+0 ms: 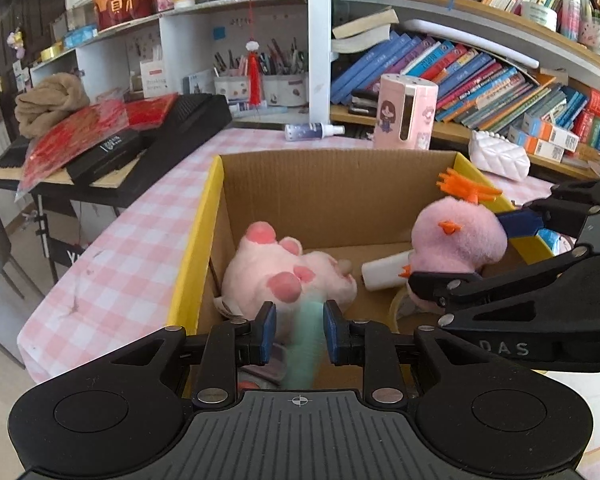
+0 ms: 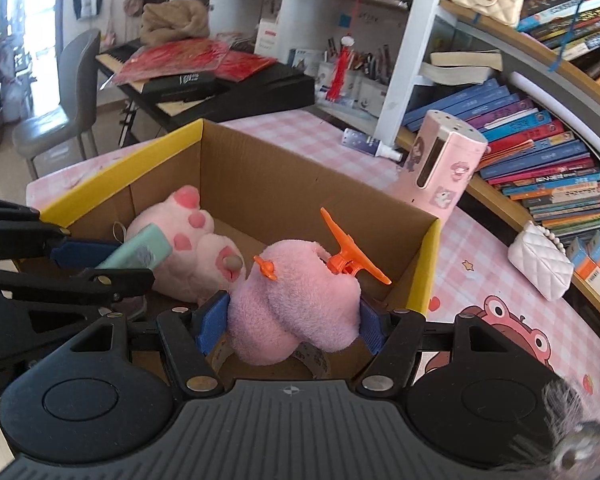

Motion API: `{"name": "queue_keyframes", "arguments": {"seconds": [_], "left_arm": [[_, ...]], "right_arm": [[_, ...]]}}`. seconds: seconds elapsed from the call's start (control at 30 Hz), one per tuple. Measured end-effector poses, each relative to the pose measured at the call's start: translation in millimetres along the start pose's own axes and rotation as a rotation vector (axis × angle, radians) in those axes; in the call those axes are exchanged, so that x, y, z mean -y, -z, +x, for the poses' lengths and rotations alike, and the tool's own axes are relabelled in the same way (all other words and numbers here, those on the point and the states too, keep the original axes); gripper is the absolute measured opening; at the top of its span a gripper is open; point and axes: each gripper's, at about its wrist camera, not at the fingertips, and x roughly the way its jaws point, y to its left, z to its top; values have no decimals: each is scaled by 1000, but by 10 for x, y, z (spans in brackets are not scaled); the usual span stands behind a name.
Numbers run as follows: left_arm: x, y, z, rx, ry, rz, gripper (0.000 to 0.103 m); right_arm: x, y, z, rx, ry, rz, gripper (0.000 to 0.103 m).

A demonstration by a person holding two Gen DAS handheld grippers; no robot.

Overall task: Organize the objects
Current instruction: 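Lower both grippers into the yellow box and open them to release, then withdraw both grippers from the box back over the desk mat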

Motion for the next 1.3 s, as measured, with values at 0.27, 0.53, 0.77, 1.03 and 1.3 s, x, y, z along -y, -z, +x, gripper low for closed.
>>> {"name": "queue_keyframes", "arguments": {"seconds": [0.27, 0.53, 0.77, 1.03, 1.3], "left_arm": [[-94, -32, -201, 91, 2, -73, 54], [-140, -55, -409, 176, 21, -124, 66], [-175, -62, -514, 209, 23, -129, 70], [-228, -4, -612, 220, 12, -129, 74], [-336, 113, -783, 217, -44, -130, 84]], "right_arm": [[-6, 3, 115, -38, -25, -32, 65], [-40, -8, 241, -107, -52, -39, 65], [-63, -26, 218, -104, -36, -23, 73], [-86, -40, 13, -44, -4, 8, 79], [-146, 2, -435, 89, 64, 91, 79]]}}
